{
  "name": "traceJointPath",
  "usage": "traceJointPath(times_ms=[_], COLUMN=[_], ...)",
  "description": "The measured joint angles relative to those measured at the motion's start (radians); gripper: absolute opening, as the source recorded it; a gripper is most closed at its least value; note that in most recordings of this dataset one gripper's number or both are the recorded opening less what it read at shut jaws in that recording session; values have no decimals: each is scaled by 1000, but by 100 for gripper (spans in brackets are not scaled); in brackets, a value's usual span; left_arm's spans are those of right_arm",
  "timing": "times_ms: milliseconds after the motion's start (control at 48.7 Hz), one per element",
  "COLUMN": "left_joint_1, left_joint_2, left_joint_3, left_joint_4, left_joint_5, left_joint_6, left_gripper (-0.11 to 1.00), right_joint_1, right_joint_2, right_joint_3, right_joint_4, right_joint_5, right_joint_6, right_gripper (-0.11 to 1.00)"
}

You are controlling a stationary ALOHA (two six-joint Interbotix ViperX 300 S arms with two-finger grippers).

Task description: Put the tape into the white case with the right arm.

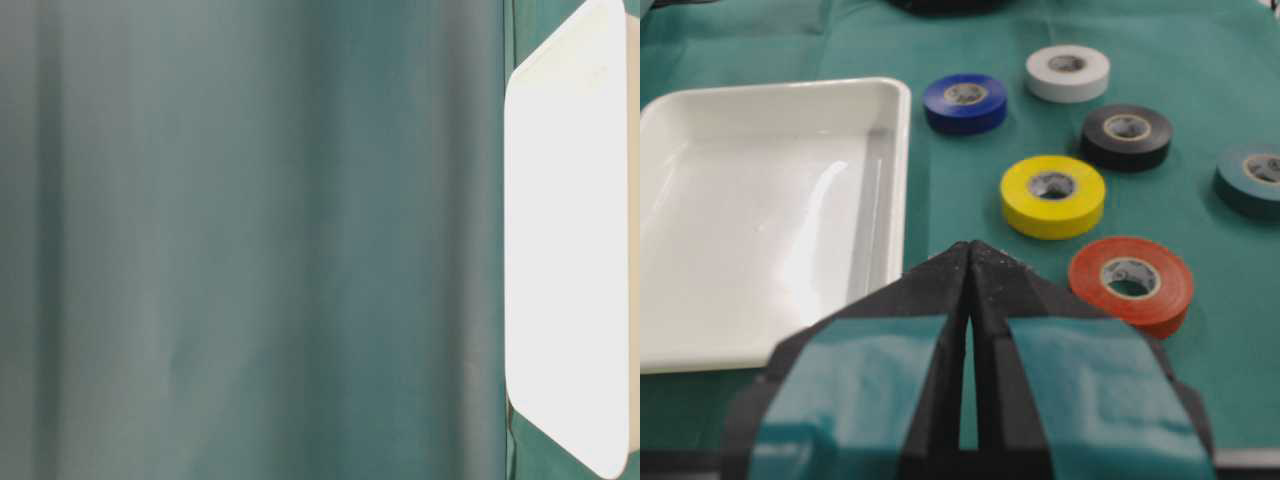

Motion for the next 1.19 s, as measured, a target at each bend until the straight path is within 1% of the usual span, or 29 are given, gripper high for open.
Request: traceJointPath(times_ms=[164, 349, 431, 513, 575, 616, 780, 821, 903, 985, 1067, 1190], left_joint_1=[0, 2, 2, 0, 2, 2, 2, 0, 2, 2, 0, 0], left_joint_2=[-2, -2, -2, -2, -2, -2, -2, -2, -2, -2, -2, -2], left_joint_3=[0, 3, 5, 6, 6, 8, 8, 8, 8, 8, 8, 8], left_joint_4=[-2, -2, -2, 0, 0, 0, -2, -2, -2, 0, 0, 0], left_joint_5=[2, 2, 2, 2, 2, 0, 2, 2, 2, 2, 2, 3], left_joint_6=[-2, 0, -2, 0, 0, 0, 0, 0, 0, 0, 0, 0], left_gripper=[0, 0, 0, 0, 0, 0, 0, 0, 0, 0, 0, 0], right_joint_1=[0, 0, 0, 0, 0, 0, 0, 0, 0, 0, 0, 0], right_joint_2=[5, 23, 23, 25, 25, 23, 23, 23, 25, 25, 32, 48], right_joint_3=[0, -2, 2, 5, 8, 8, 9, 9, 11, 11, 9, -3], right_joint_4=[0, -3, -3, -3, -5, -3, -3, -3, -5, -3, -3, -5], right_joint_5=[8, 3, 0, -2, -2, -2, -2, 0, 9, 52, 133, 225], right_joint_6=[17, 20, 18, 18, 20, 20, 20, 20, 20, 26, 43, 74], right_gripper=[-10, -9, -5, 6, 19, 29, 77, 86, 85, 85, 84, 84])
